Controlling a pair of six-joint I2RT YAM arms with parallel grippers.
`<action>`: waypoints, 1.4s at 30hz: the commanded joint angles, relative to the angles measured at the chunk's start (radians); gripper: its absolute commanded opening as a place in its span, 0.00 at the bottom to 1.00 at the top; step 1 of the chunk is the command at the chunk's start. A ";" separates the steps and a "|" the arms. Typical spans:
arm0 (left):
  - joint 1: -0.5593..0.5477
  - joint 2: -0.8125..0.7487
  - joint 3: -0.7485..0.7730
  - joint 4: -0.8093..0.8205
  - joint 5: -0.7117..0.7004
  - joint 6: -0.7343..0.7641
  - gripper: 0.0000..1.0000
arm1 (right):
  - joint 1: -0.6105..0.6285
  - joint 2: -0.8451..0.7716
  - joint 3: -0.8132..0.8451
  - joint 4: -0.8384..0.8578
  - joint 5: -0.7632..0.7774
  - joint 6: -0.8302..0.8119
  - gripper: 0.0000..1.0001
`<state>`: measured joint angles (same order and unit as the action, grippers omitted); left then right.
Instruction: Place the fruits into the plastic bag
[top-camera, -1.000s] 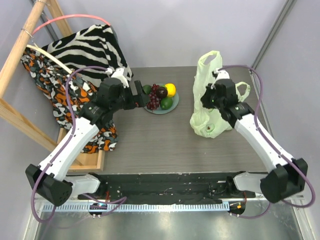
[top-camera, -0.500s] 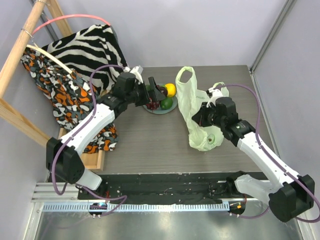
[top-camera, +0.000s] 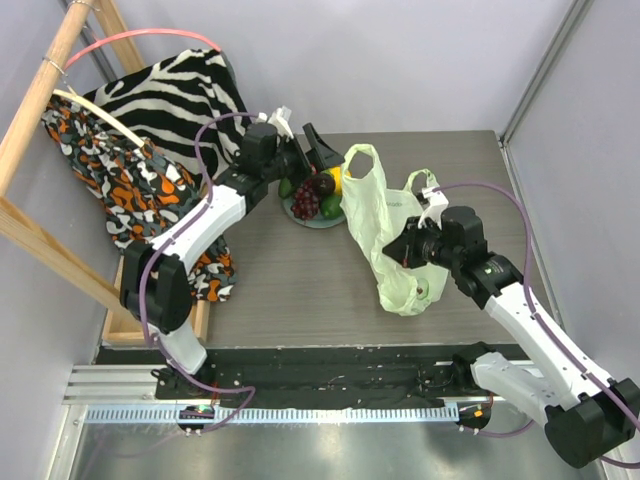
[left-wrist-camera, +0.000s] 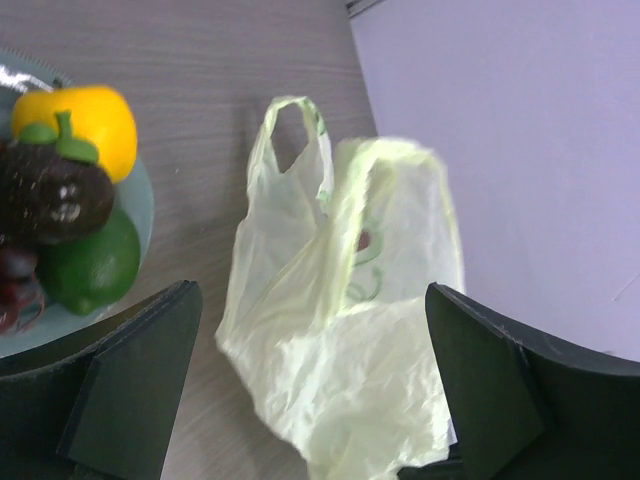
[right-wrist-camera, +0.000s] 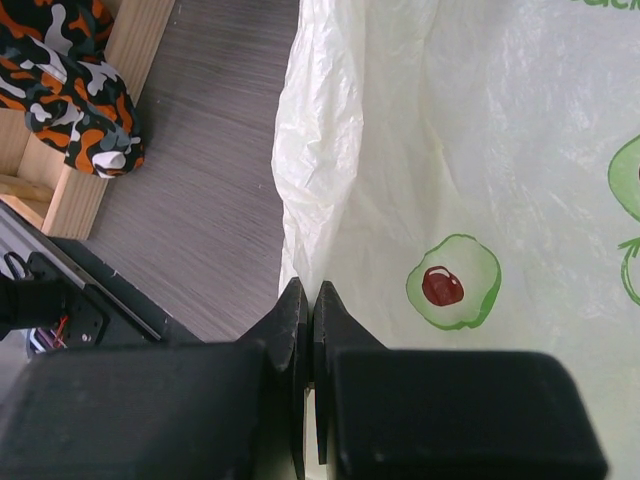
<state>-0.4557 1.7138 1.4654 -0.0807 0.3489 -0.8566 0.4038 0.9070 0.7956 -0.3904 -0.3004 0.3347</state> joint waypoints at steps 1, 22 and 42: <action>0.002 0.042 0.070 0.093 0.015 -0.001 1.00 | 0.004 -0.013 -0.009 -0.002 -0.031 0.017 0.01; -0.044 0.244 0.201 0.022 0.144 0.062 0.76 | 0.004 0.009 0.011 -0.053 -0.005 -0.017 0.01; -0.077 0.029 0.115 0.001 -0.013 0.231 0.00 | 0.004 0.070 0.244 -0.125 0.158 0.130 0.66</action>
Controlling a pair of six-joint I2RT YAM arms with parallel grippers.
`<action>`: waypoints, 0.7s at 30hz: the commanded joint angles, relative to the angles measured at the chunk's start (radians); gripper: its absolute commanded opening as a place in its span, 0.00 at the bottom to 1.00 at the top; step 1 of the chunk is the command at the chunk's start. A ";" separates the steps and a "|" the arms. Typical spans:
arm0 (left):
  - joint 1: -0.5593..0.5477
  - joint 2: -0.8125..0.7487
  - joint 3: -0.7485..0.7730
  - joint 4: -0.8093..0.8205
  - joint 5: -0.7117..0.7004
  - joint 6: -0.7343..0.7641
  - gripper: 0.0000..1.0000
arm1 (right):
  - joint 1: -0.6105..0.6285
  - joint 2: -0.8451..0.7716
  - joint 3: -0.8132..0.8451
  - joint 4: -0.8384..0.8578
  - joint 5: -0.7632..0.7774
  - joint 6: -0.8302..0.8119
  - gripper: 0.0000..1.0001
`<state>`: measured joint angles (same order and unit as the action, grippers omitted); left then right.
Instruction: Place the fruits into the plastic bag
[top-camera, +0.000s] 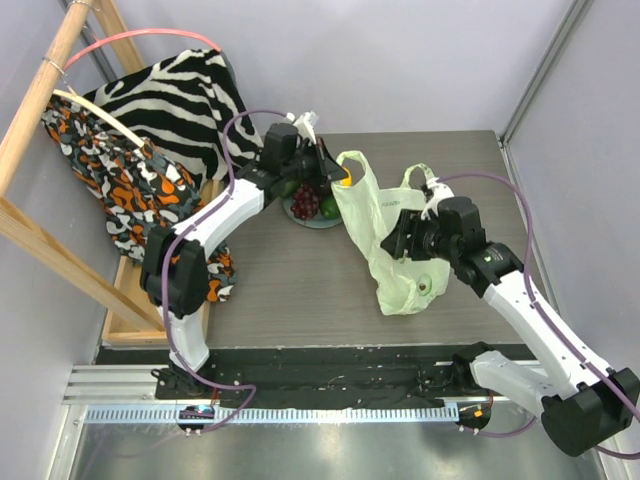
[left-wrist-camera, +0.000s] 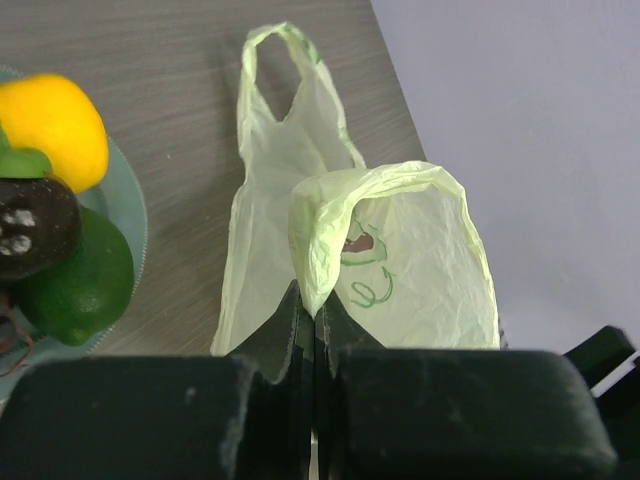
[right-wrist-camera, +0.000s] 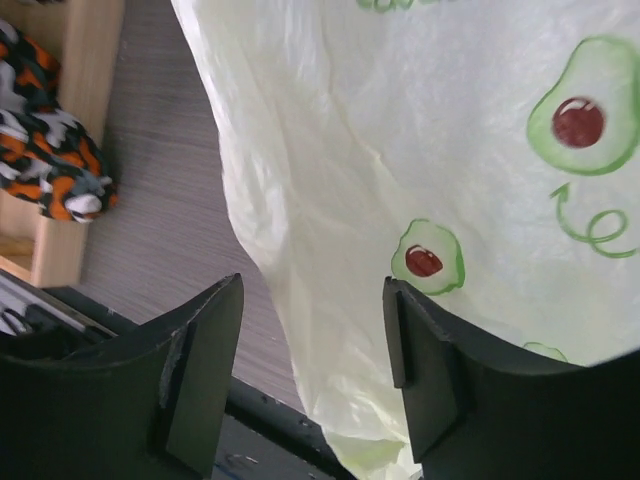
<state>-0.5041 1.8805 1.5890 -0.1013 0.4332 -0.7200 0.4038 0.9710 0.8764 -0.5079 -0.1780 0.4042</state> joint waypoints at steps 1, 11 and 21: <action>-0.045 -0.150 -0.023 0.020 -0.122 0.117 0.00 | 0.004 0.009 0.191 -0.007 0.035 0.080 0.68; -0.065 -0.273 -0.069 -0.029 0.038 0.379 0.00 | 0.003 0.145 0.470 0.022 0.104 0.117 0.79; -0.092 -0.406 -0.070 -0.227 0.041 0.691 0.00 | -0.174 0.328 0.637 0.103 -0.030 0.231 0.78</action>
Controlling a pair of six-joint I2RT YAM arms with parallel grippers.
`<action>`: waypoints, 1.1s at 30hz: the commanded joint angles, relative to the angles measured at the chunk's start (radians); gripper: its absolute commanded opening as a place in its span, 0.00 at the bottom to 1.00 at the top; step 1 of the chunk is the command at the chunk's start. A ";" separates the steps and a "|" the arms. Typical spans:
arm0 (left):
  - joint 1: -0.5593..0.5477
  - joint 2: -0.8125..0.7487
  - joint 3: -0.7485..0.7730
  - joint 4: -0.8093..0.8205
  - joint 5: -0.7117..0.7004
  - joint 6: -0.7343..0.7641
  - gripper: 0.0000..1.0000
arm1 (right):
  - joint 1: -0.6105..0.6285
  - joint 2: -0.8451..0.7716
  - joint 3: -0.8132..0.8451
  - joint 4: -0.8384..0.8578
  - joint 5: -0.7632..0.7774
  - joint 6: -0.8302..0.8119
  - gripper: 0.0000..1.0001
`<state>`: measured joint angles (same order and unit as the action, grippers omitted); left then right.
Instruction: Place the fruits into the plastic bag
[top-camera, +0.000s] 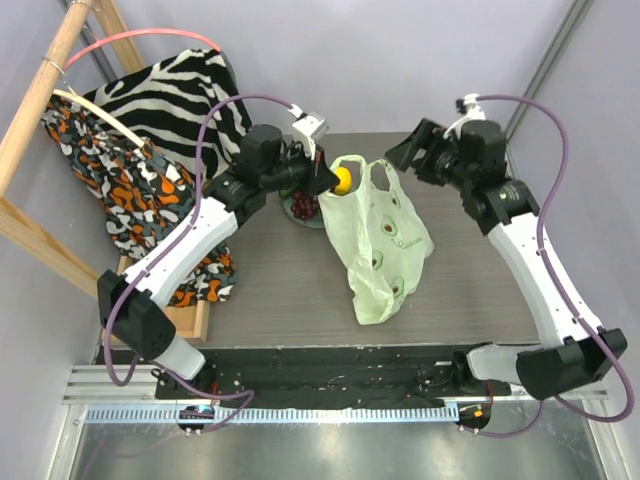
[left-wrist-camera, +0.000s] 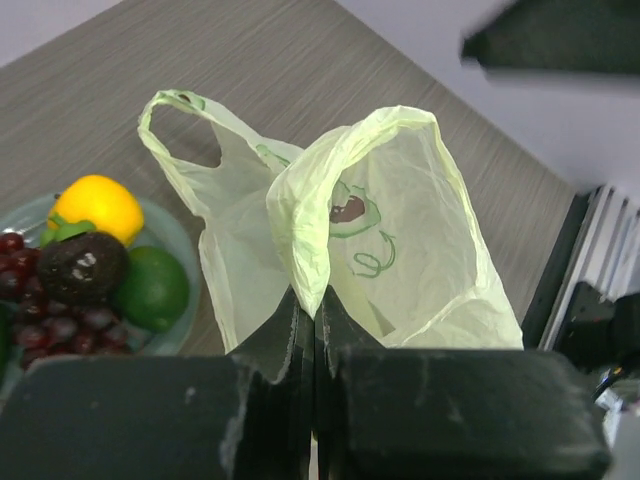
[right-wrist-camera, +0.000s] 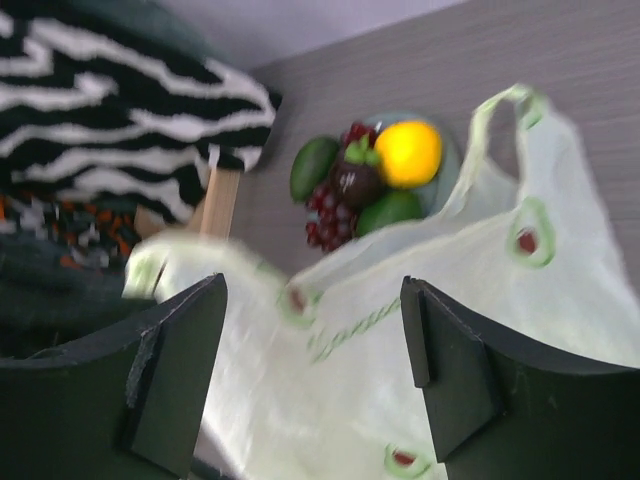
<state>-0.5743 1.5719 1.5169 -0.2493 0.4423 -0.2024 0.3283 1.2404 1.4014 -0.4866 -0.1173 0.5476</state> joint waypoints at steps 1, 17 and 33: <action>-0.028 -0.104 0.002 -0.112 0.029 0.199 0.00 | -0.113 0.083 0.131 0.082 -0.123 0.092 0.78; -0.187 -0.159 0.051 -0.185 -0.203 0.580 0.00 | -0.089 0.390 0.268 0.049 -0.645 -0.012 0.59; -0.188 -0.082 0.065 0.073 -0.410 0.799 0.00 | 0.026 0.186 0.059 -0.049 -0.582 -0.066 0.59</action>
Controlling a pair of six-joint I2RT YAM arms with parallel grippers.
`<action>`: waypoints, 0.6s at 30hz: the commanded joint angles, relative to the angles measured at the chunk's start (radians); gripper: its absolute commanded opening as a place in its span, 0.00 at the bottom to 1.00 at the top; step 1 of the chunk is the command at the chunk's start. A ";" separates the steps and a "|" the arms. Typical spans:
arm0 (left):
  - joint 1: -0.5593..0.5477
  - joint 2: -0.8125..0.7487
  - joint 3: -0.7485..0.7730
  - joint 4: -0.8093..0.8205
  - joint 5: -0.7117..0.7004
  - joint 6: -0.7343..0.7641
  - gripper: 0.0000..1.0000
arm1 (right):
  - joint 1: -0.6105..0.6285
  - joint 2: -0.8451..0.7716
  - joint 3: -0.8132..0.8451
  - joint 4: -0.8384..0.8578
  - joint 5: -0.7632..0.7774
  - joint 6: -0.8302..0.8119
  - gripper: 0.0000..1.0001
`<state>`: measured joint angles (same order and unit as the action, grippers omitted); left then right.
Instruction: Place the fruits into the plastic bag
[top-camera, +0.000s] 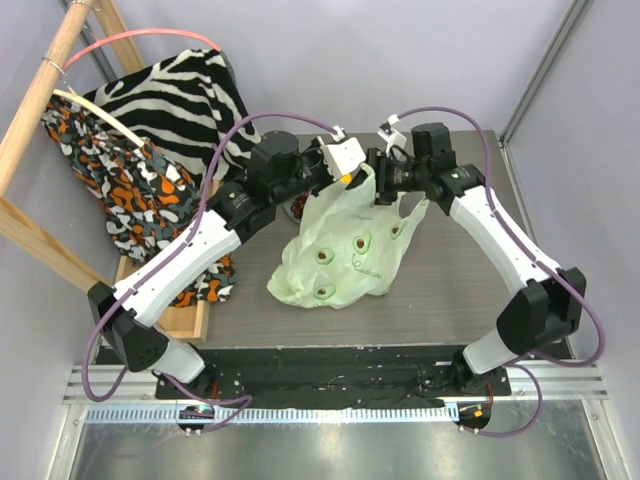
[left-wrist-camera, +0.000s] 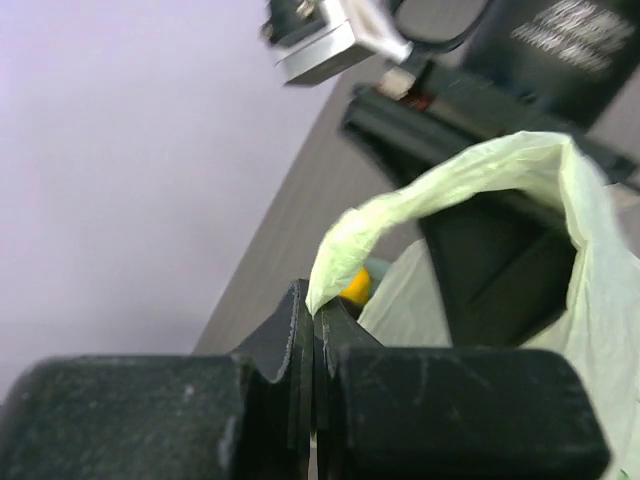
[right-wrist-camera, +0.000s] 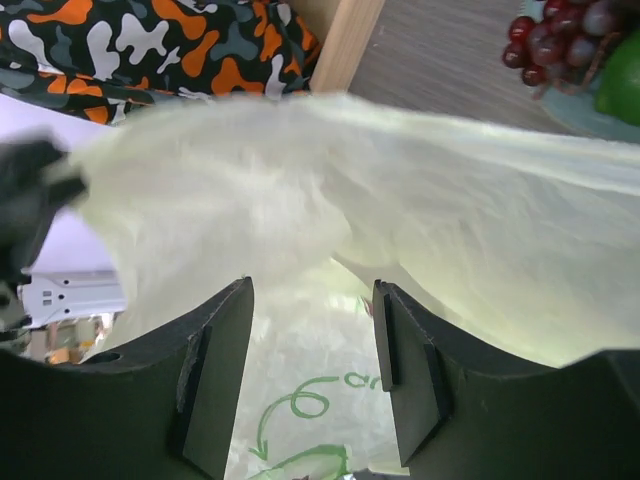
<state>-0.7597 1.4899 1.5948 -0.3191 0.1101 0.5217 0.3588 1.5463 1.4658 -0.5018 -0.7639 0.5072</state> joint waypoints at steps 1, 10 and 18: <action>-0.001 -0.003 -0.022 0.152 -0.085 0.077 0.00 | -0.004 -0.133 -0.012 -0.040 0.084 -0.022 0.59; 0.005 -0.059 -0.157 0.314 -0.165 0.038 0.00 | 0.015 -0.229 -0.208 -0.058 0.057 0.001 0.57; 0.005 -0.088 -0.230 0.489 -0.156 -0.029 0.00 | 0.020 -0.198 -0.308 -0.176 0.210 -0.038 0.56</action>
<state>-0.7578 1.4624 1.3640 0.0044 -0.0341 0.5323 0.3767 1.3495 1.1584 -0.6071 -0.6399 0.4950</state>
